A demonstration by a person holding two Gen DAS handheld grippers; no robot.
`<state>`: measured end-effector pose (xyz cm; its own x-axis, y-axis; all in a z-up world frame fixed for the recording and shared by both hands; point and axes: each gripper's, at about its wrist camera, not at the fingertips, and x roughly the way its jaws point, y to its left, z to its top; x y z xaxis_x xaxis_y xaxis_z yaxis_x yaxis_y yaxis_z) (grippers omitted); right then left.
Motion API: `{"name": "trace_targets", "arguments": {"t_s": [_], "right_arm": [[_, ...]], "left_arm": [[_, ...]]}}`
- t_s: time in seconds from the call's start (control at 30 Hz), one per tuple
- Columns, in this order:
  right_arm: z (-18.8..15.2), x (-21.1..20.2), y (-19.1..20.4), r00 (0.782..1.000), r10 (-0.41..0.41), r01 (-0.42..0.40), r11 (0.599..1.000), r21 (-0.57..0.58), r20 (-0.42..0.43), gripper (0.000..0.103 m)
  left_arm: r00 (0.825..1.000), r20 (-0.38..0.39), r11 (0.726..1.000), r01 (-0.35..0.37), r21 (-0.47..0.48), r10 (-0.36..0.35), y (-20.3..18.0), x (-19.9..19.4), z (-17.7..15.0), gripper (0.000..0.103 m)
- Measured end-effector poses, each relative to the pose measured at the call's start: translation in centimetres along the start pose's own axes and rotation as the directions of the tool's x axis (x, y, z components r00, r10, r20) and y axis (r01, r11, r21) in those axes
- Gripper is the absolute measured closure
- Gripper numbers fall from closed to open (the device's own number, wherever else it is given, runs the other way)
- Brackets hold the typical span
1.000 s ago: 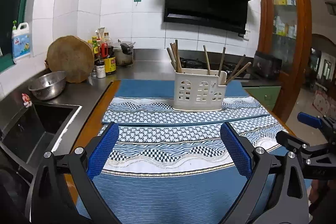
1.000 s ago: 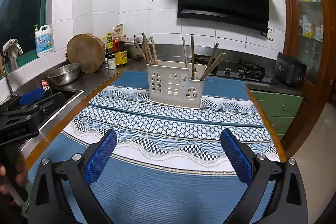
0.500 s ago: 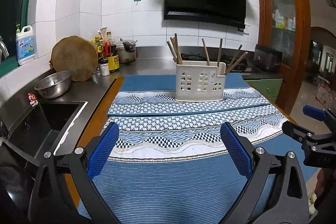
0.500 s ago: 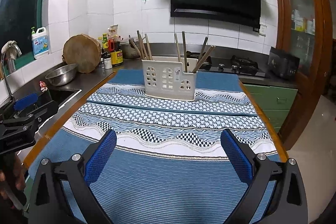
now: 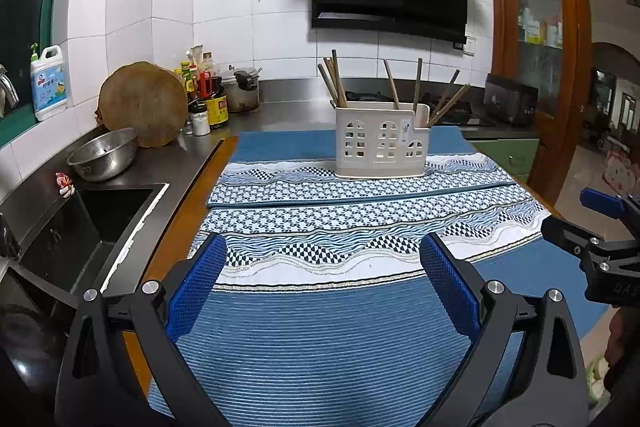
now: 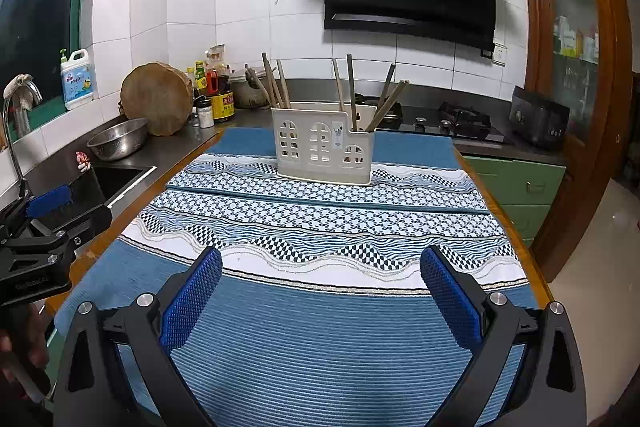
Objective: Organize utensils
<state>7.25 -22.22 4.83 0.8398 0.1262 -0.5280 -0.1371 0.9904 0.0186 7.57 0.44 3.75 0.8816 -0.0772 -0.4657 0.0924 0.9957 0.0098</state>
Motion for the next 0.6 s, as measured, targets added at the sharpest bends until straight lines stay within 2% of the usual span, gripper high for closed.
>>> {"name": "trace_targets", "arguments": {"t_s": [0.6], "right_arm": [[-0.43,-0.09,-0.28,1.000,0.001,-0.001,1.000,0.014,-0.002,0.007]], "left_arm": [[1.000,-0.009,1.000,0.002,0.012,-0.002,-0.18,0.04,-0.16,0.006]]}}
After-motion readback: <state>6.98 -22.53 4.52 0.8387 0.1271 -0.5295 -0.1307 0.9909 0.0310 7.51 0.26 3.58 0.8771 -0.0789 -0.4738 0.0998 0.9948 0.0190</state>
